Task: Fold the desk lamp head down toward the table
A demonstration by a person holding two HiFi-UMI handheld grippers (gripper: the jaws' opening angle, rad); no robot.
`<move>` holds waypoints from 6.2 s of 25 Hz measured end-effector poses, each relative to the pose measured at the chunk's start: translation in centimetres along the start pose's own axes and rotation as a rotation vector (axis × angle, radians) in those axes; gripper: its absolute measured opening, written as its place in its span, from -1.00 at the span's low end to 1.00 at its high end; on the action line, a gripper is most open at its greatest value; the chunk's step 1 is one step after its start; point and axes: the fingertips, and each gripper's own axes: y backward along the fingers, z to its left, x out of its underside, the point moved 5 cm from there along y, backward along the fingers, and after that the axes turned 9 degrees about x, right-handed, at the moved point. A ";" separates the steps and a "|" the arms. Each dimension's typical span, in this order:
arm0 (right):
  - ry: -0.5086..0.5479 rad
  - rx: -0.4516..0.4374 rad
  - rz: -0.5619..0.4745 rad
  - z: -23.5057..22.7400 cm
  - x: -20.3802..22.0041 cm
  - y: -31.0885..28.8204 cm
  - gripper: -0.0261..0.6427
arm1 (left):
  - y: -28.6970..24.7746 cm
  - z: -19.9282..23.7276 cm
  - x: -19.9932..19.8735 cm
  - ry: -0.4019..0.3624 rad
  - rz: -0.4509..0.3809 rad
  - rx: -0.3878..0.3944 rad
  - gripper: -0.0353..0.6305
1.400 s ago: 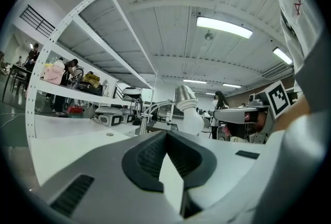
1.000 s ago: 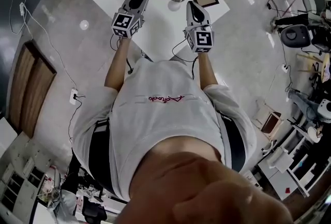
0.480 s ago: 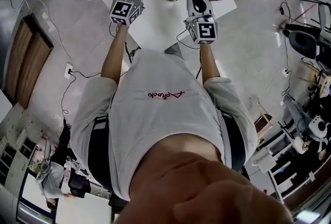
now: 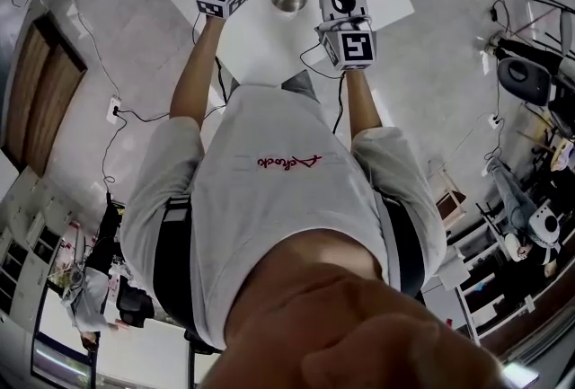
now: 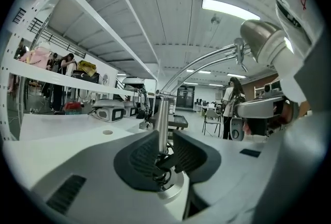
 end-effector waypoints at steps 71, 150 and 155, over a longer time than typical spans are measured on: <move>1.245 -0.258 -0.478 5.9 -6.7 -5.1 -0.58 | -9.2 2.0 -2.6 -0.063 0.010 0.138 -0.48; 1.094 -0.049 -0.309 2.6 0.3 -2.0 -0.87 | -1.3 1.9 -1.3 -0.019 -0.030 0.039 -0.81; 0.882 -0.046 -0.208 1.7 0.1 -1.2 -0.87 | 0.1 0.3 -1.6 -0.015 -0.048 0.013 -0.81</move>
